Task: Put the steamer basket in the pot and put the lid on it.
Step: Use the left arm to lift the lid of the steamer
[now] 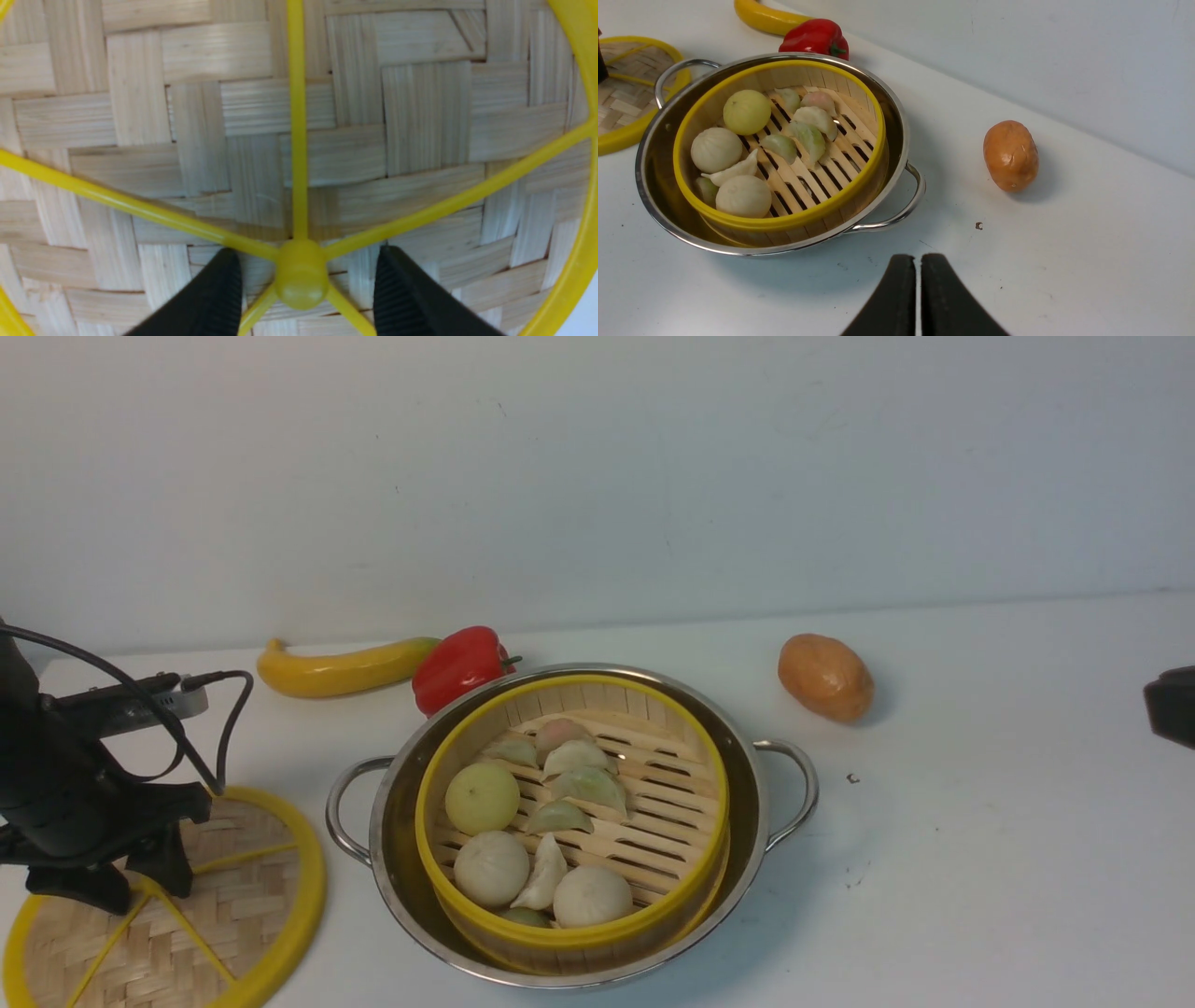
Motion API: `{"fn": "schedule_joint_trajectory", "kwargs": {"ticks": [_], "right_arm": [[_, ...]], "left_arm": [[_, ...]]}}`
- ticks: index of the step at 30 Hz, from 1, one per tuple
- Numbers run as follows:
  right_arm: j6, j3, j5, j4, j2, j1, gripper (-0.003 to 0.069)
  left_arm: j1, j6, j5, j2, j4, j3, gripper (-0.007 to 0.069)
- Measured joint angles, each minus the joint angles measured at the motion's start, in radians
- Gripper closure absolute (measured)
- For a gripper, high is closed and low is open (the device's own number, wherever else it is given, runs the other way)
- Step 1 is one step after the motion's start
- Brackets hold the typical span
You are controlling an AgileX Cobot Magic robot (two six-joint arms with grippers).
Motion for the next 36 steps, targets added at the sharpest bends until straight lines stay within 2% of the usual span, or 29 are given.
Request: {"fn": "schedule_joint_trajectory", "kwargs": {"ticks": [7,12,19,22,36], "right_arm": [[-0.005,0.000,0.000,0.000,0.000,0.000,0.0645],[-0.005,0.000,0.000,0.000,0.000,0.000,0.0645],[-0.009,0.000,0.000,0.007,0.000,0.000,0.0645],[-0.009,0.000,0.000,0.007,0.000,0.000,0.0645],[-0.010,0.000,0.000,0.007,0.000,0.000,0.0638]], "left_arm": [[0.000,0.000,-0.009,0.000,0.000,0.000,0.0272],[0.000,0.000,-0.022,0.000,0.000,0.000,0.0313],[0.000,0.000,-0.026,0.000,0.000,-0.001,0.0459],[0.000,0.004,-0.026,0.000,-0.001,-0.001,0.0497],[-0.001,0.004,0.006,-0.019,0.060,-0.018,0.0502]]}}
